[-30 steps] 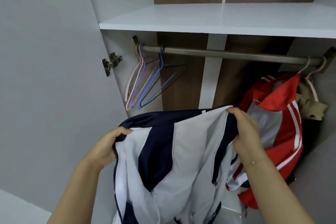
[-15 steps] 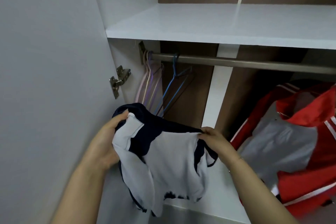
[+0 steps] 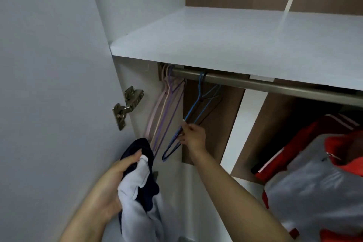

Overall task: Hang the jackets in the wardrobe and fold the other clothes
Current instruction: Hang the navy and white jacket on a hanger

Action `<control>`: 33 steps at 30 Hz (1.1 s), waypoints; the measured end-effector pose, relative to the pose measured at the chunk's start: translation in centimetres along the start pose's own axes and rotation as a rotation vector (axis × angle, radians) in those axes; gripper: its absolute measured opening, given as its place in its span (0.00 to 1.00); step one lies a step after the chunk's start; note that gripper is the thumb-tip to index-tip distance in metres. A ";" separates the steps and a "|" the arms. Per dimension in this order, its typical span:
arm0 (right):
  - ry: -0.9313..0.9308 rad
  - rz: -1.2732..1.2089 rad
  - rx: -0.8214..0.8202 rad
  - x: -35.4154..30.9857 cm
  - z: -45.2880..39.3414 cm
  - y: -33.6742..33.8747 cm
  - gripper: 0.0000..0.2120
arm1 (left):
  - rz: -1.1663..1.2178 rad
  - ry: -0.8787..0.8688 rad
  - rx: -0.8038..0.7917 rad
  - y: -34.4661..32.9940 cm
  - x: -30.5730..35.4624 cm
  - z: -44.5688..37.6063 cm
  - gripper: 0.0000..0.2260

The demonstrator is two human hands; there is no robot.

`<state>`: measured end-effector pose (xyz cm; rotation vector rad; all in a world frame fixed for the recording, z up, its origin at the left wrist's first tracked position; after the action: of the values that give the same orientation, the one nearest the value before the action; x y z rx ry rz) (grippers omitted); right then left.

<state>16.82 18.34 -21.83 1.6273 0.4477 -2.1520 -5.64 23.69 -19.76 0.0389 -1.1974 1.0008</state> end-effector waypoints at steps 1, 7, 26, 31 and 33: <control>0.045 0.020 0.032 0.0 0.1 0.5 0.19 | -0.002 0.016 0.012 -0.1 0.2 0.1 0.32; 0.126 -0.089 0.103 -0.1 1.7 3.5 0.13 | -0.147 -0.049 0.033 -1.4 0.5 -0.4 0.18; 0.102 -0.070 0.236 -3.2 8.0 13.6 0.16 | -0.241 0.091 -0.166 -9.3 -1.8 1.2 0.09; 0.180 -0.087 0.268 -1.5 11.4 15.7 0.14 | -0.238 0.087 -0.147 -10.4 -2.2 2.3 0.08; 0.079 -0.254 0.077 -2.3 10.2 14.9 0.09 | -0.229 0.081 -0.140 -10.9 -2.5 3.2 0.08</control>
<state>16.29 0.81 -16.99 1.7859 0.6328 -2.3185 -0.87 14.01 -15.34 0.0243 -1.1571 0.7105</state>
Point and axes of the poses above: each hand's wrist, its own z-axis away from the middle knuckle, its own y-axis out of the back of the hand, x = y × z, the point moved 6 cm from there along -z, towards the middle knuckle, and after that the axes turned 2 degrees about -y, right-handed, at the moved point
